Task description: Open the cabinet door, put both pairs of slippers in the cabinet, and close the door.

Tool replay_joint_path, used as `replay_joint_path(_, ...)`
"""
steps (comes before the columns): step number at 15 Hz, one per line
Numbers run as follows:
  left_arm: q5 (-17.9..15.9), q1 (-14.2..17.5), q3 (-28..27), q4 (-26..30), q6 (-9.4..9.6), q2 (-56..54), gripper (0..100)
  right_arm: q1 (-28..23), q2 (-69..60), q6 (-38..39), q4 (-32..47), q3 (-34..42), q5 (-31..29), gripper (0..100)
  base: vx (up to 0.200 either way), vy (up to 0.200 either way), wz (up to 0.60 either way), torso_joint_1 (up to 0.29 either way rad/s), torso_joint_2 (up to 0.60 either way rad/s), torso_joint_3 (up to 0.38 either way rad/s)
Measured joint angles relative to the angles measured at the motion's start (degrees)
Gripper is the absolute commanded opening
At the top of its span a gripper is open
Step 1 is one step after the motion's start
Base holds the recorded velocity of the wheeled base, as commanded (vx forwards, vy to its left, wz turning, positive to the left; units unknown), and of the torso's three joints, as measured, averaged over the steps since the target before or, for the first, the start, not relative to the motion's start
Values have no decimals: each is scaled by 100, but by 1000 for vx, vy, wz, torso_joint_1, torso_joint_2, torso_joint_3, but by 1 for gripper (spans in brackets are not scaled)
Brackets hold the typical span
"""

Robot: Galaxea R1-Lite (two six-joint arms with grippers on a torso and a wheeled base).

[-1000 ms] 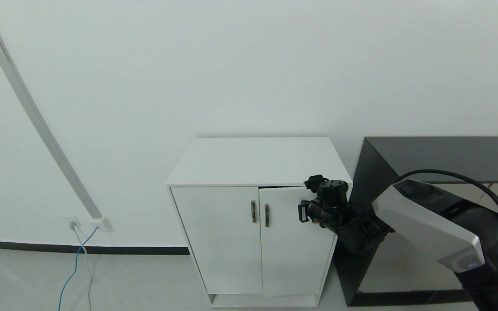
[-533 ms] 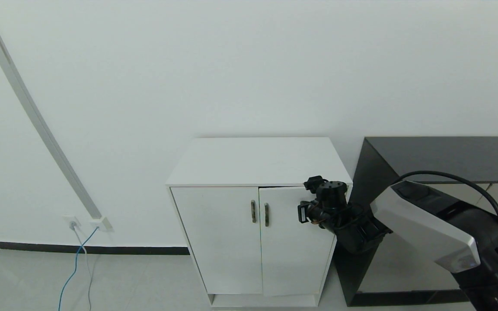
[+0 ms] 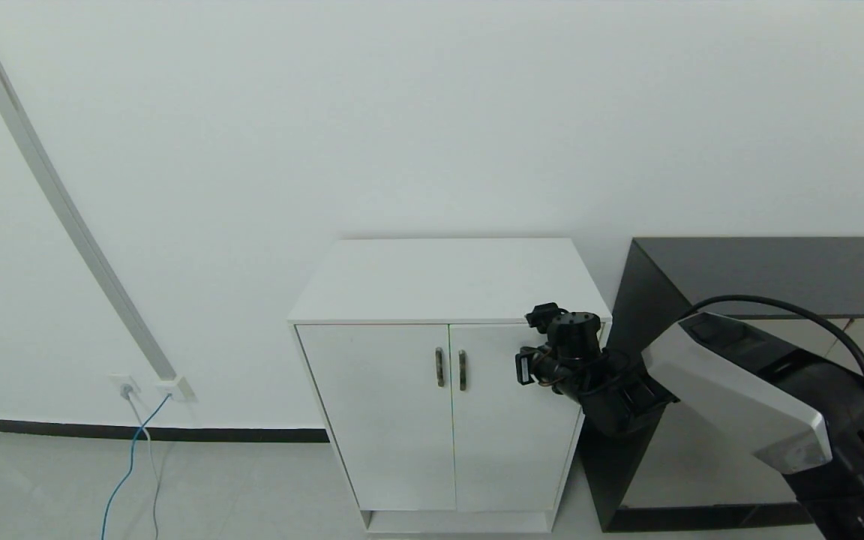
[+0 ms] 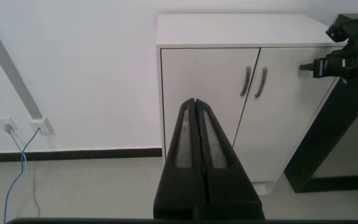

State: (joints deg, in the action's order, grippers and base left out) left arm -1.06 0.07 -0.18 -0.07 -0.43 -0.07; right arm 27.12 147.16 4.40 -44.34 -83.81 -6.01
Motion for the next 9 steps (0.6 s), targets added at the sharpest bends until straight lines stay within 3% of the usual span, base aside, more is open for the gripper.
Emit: replay_joint_path(9, 0, -2, 0, 0, -1, 0, 0, -6, -9, -5, -2, -41, -12, 0, 0, 0, 0, 0, 0, 0)
